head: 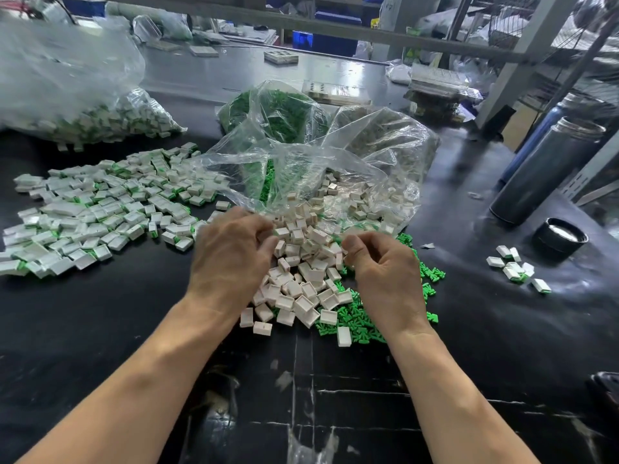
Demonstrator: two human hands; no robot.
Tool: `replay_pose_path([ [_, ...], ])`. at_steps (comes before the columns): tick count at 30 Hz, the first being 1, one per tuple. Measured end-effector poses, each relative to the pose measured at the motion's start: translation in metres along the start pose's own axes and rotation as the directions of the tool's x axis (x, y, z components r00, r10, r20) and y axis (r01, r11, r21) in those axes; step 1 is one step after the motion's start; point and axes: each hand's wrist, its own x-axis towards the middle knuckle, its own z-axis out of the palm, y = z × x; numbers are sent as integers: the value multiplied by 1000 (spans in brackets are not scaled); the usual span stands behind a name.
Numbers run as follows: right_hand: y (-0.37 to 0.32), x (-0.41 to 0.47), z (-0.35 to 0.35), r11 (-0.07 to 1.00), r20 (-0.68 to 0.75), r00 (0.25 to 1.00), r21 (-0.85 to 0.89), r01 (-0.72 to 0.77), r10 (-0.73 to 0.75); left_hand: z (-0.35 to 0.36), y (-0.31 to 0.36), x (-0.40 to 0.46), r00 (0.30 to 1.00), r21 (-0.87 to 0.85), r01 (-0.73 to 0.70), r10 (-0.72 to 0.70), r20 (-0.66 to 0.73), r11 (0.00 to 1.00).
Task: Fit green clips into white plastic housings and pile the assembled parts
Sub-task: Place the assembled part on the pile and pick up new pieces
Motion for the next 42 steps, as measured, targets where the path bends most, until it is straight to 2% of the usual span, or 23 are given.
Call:
replay_pose_path([
  [3, 5, 5, -6, 999, -27, 999, -34, -29, 28, -6, -17, 11, 997, 235, 68, -56, -60, 970],
  [5, 6, 7, -10, 990, -47, 999, -138, -9, 2, -8, -23, 14, 993, 321, 113, -99, -59, 940],
  [8, 7, 10, -15, 963, -74, 997, -270, -21, 1, -6, -29, 16, 989, 371, 146, -148, -25, 917],
  [14, 7, 15, -28, 928, -32, 997, -364, -79, 72, -4, -37, 16, 986, 395, 167, -157, -56, 903],
  [20, 5, 11, -24, 892, 104, 983, -442, -93, 154, -5, -33, 16, 986, 340, 161, -138, -90, 927],
  [23, 3, 8, -22, 868, 136, 984, -496, -29, 111, -10, -25, 16, 996, 138, 84, -82, -16, 987],
  [25, 2, 8, -21, 846, 136, 987, -533, 1, 84, -11, -16, 14, 990, 23, 102, -104, 93, 994],
  [28, 1, 8, -18, 815, 128, 991, -578, 37, 46, -10, -11, 10, 956, 50, 173, -180, 233, 984],
  [31, 0, 9, -13, 780, 138, 990, -622, 73, 18, -9, -8, 10, 919, 83, 223, -238, 315, 971],
  [38, 0, 10, -8, 734, 143, 989, -669, 116, -26, -6, -8, 10, 905, 72, 265, -274, 324, 962],
  [42, -1, 9, -8, 731, 149, 986, -664, 155, -73, -4, -8, 9, 925, 37, 261, -260, 278, 965],
])
